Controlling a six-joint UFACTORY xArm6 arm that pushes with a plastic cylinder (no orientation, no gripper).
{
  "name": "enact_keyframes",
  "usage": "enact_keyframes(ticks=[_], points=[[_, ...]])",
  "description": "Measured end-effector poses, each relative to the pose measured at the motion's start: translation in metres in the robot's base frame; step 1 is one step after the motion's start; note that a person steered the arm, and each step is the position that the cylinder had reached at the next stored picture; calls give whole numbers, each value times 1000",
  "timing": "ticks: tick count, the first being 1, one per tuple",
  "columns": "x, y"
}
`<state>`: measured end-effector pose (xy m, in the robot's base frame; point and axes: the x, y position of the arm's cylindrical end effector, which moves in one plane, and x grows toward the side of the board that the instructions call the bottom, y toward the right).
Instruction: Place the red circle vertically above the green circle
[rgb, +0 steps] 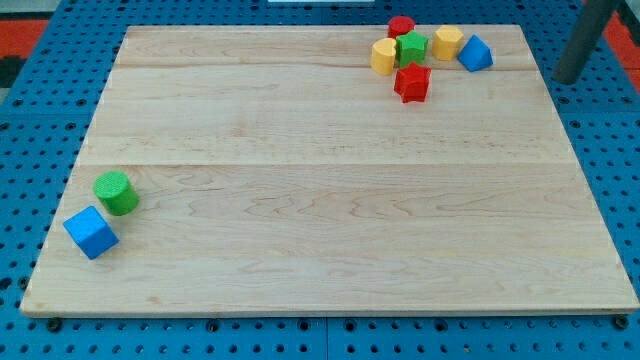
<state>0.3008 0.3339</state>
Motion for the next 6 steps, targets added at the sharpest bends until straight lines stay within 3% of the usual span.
enact_keyframes(ticks=[1,2,3,4,5,6], points=[[-30,10],[-88,-41],[-109,-54],[-109,-112],[-109,-207],[-106,-250]])
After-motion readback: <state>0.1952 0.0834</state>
